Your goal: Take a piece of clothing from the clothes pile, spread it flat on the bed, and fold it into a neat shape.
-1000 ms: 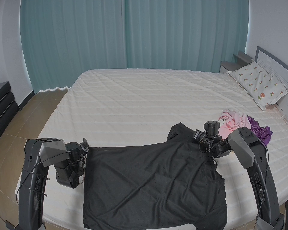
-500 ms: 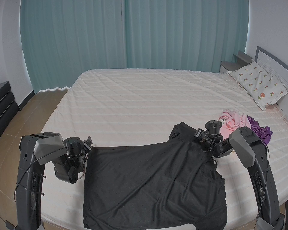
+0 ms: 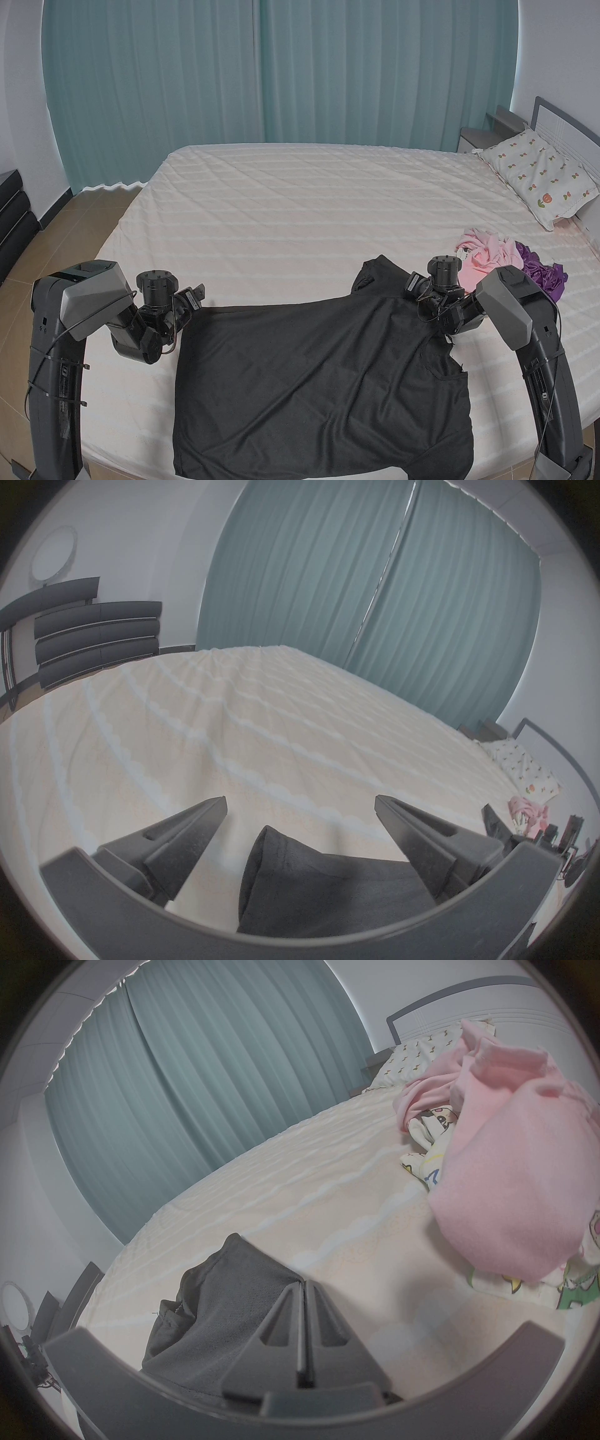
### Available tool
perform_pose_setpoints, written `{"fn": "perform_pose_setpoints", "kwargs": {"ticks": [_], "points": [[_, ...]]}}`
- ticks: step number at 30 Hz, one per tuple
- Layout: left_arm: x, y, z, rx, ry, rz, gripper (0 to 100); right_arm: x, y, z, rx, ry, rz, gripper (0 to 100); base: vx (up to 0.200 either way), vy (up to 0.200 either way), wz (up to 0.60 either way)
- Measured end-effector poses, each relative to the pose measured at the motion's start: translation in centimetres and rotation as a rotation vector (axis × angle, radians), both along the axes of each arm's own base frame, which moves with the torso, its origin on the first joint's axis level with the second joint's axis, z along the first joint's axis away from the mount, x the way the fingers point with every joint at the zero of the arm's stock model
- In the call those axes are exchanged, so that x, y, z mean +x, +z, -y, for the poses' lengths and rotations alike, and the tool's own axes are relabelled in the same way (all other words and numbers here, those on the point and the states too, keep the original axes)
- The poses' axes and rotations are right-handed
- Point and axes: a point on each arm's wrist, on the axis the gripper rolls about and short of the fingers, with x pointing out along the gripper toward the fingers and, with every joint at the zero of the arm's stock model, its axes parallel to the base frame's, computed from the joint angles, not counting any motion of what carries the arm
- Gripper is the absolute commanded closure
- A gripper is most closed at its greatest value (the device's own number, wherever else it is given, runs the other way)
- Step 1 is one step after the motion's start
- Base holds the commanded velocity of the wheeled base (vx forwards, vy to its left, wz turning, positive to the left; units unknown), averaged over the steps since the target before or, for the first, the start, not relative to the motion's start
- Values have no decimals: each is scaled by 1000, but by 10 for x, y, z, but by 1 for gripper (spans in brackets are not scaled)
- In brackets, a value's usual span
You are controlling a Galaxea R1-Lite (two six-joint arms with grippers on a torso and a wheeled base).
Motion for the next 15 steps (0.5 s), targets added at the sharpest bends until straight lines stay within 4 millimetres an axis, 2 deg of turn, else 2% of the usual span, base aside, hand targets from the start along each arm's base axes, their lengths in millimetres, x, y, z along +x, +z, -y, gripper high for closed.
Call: {"fn": "perform_pose_setpoints", "kwargs": {"ticks": [7, 15], "points": [[8, -3, 3, 22, -13, -32, 0, -2, -3, 0, -2, -3, -10, 100, 0, 0, 0], [8, -18, 7, 28, -23, -63, 0, -3, -3, 0, -2, -2, -11, 100, 0, 0, 0]]}}
